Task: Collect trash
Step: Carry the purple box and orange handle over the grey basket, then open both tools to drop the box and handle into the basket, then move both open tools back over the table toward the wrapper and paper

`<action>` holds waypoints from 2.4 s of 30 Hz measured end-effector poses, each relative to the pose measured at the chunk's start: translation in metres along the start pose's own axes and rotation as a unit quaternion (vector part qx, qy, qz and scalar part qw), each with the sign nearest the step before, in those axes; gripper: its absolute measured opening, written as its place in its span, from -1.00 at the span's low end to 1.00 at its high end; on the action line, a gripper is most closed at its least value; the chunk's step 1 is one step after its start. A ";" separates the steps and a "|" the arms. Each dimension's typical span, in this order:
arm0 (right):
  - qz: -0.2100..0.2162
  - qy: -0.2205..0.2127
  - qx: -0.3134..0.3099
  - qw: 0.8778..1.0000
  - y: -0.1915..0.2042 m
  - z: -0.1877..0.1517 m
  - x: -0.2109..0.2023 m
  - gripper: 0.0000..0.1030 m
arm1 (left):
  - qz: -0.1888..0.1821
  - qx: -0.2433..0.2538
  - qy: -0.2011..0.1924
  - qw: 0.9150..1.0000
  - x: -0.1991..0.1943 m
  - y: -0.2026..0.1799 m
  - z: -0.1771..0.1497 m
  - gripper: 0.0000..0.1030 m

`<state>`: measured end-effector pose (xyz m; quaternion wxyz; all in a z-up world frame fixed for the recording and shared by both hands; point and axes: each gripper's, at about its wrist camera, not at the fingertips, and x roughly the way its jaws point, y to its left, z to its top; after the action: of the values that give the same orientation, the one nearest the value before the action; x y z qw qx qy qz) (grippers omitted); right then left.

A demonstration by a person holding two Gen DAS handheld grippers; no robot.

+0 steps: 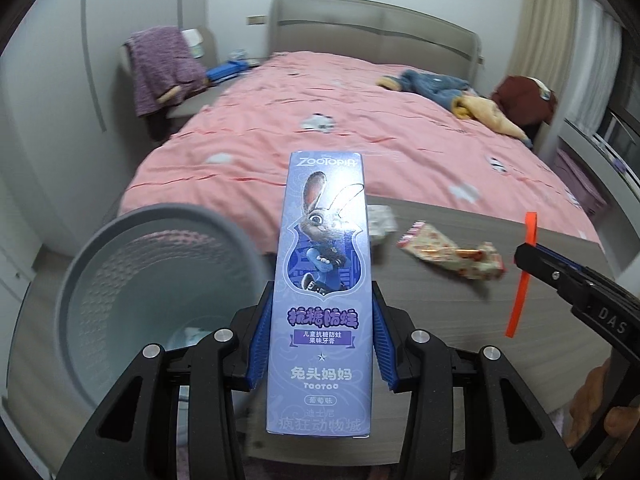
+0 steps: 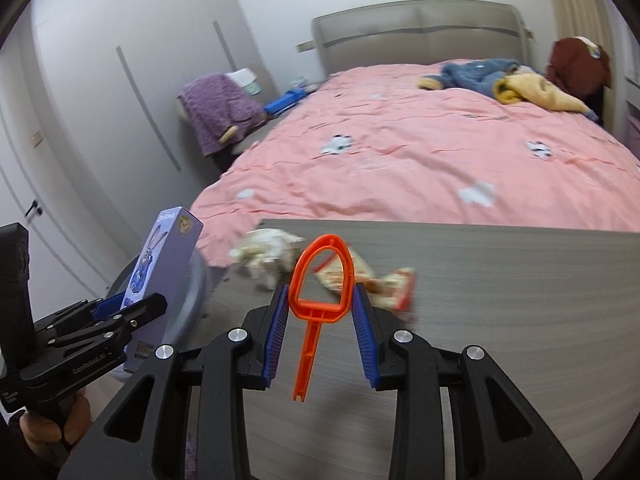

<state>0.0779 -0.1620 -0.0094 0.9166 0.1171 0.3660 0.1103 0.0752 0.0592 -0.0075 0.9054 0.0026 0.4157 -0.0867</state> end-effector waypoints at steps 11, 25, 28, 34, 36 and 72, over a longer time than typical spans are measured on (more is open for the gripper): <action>0.097 0.046 -0.076 0.991 0.117 0.016 0.061 -0.38 | 0.075 -0.078 0.002 0.994 0.000 0.108 -0.015 -0.17; 0.144 0.106 -0.119 0.977 0.187 0.007 0.123 -0.38 | 0.098 -0.112 0.030 0.988 0.023 0.162 -0.032 -0.17; 0.142 0.120 -0.122 0.975 0.191 0.002 0.134 -0.38 | 0.099 -0.117 0.033 0.988 0.027 0.167 -0.034 -0.17; 0.136 0.124 -0.127 0.975 0.194 -0.002 0.140 -0.33 | 0.101 -0.121 0.036 0.987 0.029 0.171 -0.035 -0.17; 0.132 0.123 -0.128 0.975 0.194 -0.003 0.140 -0.30 | 0.102 -0.122 0.035 0.987 0.028 0.171 -0.036 -0.16; 0.119 0.080 -0.133 0.981 0.186 -0.007 0.098 0.22 | 0.141 -0.131 0.004 0.981 -0.013 0.163 -0.044 0.28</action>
<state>0.1207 0.0436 -0.0230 0.8721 0.0274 0.4032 0.2757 0.0596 0.2249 -0.0381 0.8994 -0.0566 0.4224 0.0970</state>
